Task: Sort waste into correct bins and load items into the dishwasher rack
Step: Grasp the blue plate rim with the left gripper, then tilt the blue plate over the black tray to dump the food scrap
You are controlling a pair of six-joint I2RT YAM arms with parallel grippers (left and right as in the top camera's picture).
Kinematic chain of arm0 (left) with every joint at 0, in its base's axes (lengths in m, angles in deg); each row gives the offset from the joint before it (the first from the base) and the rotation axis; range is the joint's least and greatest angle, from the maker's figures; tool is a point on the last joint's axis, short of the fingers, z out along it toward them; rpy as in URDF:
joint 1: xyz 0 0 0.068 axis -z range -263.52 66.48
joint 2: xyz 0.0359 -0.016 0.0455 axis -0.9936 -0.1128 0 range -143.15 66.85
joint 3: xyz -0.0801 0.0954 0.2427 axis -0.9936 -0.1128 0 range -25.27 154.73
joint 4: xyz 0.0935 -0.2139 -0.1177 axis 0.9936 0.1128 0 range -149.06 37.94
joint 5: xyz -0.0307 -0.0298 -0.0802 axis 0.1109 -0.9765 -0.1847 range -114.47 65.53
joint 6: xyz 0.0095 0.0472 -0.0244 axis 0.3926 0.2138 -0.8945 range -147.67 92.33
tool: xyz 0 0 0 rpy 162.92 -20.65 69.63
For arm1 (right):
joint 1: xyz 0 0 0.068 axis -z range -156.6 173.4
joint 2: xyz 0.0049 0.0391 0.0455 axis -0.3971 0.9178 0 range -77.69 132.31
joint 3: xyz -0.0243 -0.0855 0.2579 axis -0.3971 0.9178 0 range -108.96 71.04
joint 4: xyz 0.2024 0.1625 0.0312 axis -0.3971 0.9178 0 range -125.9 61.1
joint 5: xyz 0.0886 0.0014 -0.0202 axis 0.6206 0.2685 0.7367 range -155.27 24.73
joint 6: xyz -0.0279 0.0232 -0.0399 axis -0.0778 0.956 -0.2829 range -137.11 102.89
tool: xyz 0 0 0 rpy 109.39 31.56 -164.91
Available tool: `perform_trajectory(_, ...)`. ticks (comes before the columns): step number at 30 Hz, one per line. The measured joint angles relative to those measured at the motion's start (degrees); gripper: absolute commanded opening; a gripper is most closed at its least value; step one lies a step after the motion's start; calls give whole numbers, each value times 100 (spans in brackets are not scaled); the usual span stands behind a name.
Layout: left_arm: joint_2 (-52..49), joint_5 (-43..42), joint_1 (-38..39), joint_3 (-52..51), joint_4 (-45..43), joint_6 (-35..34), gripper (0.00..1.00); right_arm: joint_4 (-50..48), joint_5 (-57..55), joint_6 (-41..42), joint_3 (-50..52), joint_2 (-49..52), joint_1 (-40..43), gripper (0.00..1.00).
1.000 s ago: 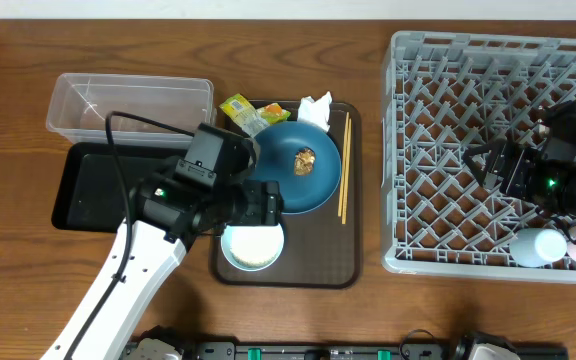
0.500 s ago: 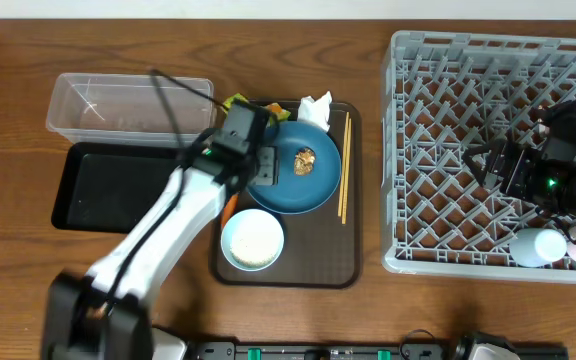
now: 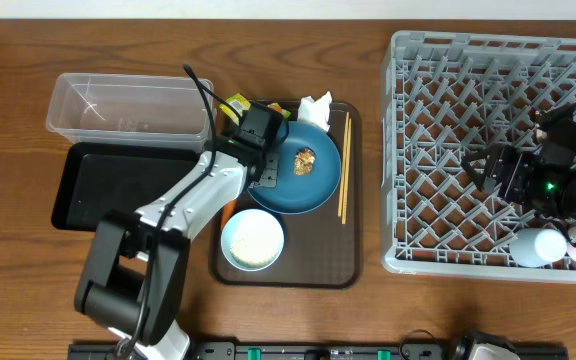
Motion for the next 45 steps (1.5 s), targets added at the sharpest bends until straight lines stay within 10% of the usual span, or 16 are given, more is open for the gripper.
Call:
perform_trajectory(10, -149, -472, -9, -2, 48, -4, 24, -24, 0, 0, 0, 0, 0, 84)
perform_trajectory(32, -348, -1467, -546, -4, -260, -195, 24, -37, 0, 0, 0, 0, 0, 83)
perform_trajectory(36, -393, -1530, -546, -11, -260, -227, 6, -37, -2, 0, 0, 0, 0, 83)
perform_trajectory(45, -214, -1722, -610, -9, 26, -260, 6, -37, 0, -2, 0, 0, 0, 83)
